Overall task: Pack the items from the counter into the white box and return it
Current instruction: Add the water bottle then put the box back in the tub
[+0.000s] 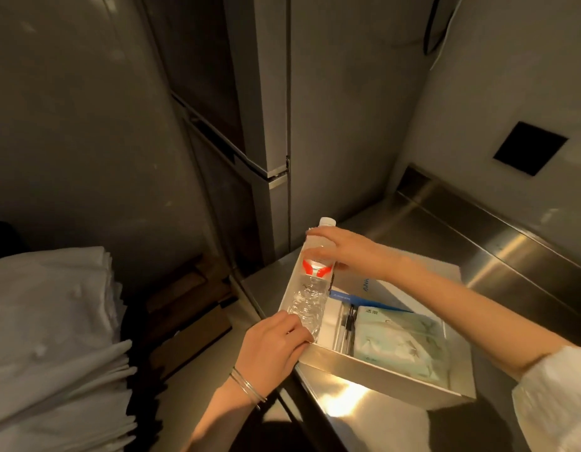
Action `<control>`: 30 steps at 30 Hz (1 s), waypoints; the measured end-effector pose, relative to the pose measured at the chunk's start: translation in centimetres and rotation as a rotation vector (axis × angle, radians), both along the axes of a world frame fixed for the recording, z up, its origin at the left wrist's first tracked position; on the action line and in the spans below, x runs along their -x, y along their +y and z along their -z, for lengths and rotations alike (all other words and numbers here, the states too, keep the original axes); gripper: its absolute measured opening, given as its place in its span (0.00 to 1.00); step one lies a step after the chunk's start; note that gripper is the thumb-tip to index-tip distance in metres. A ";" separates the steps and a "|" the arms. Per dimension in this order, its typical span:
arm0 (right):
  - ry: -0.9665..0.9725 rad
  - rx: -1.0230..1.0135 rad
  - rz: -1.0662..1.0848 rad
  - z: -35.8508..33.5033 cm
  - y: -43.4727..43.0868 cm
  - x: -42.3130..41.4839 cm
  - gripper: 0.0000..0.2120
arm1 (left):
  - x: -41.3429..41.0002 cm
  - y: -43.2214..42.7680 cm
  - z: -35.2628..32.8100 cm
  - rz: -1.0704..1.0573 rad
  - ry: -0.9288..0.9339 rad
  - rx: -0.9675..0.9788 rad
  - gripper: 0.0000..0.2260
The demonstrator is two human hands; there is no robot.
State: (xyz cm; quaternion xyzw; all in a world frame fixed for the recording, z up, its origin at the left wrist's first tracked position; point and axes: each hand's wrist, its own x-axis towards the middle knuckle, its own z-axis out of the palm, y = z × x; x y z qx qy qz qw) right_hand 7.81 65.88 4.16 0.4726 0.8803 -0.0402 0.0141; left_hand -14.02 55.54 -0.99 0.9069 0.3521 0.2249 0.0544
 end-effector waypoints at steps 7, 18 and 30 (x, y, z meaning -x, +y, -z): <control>0.386 0.070 0.345 0.1 -10.2 -3.7 0.17 | 0.0 0.8 0.1 0.063 -0.032 0.017 0.08; 0.383 0.079 0.827 4.0 -24.8 -2.5 0.21 | -2.9 -0.9 2.7 0.129 -0.101 0.010 0.11; 0.120 -0.373 0.942 7.7 -23.5 -0.3 0.16 | -3.6 -2.8 2.8 -0.042 -0.056 0.061 0.09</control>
